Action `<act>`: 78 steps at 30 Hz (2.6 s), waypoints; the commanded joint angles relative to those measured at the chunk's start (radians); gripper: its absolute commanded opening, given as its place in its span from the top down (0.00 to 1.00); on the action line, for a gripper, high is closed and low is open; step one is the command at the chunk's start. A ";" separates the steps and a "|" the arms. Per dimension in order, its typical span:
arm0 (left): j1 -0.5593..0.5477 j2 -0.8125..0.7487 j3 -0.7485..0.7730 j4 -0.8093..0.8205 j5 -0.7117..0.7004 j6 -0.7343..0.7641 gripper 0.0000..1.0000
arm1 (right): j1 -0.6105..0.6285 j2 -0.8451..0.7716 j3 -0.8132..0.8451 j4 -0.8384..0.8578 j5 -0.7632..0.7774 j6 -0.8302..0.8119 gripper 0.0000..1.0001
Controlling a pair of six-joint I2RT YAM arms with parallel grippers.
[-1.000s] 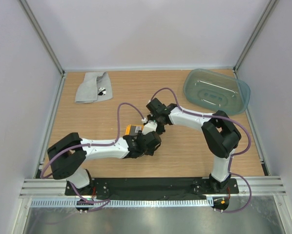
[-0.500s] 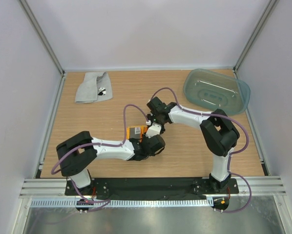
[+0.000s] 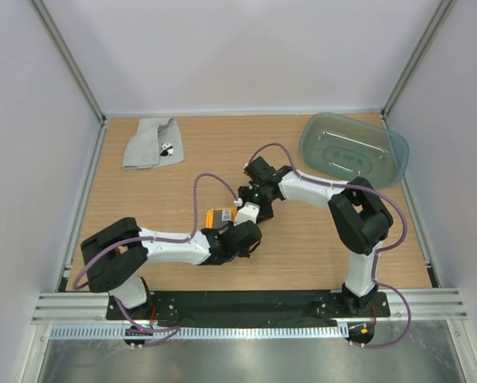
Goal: Roll the towels
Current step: Roll the towel
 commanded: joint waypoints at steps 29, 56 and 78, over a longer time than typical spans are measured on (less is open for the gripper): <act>0.270 -0.394 -0.471 0.442 0.541 -0.209 1.00 | -0.199 -0.533 -0.568 0.540 -0.286 0.207 0.21; 0.479 -0.347 -0.699 0.888 0.813 -0.454 1.00 | 0.011 -0.124 -0.573 1.089 -0.260 0.375 0.52; 0.315 -0.568 -0.301 -0.036 0.430 -0.048 0.55 | 0.097 -0.191 -0.268 0.260 0.120 0.181 0.86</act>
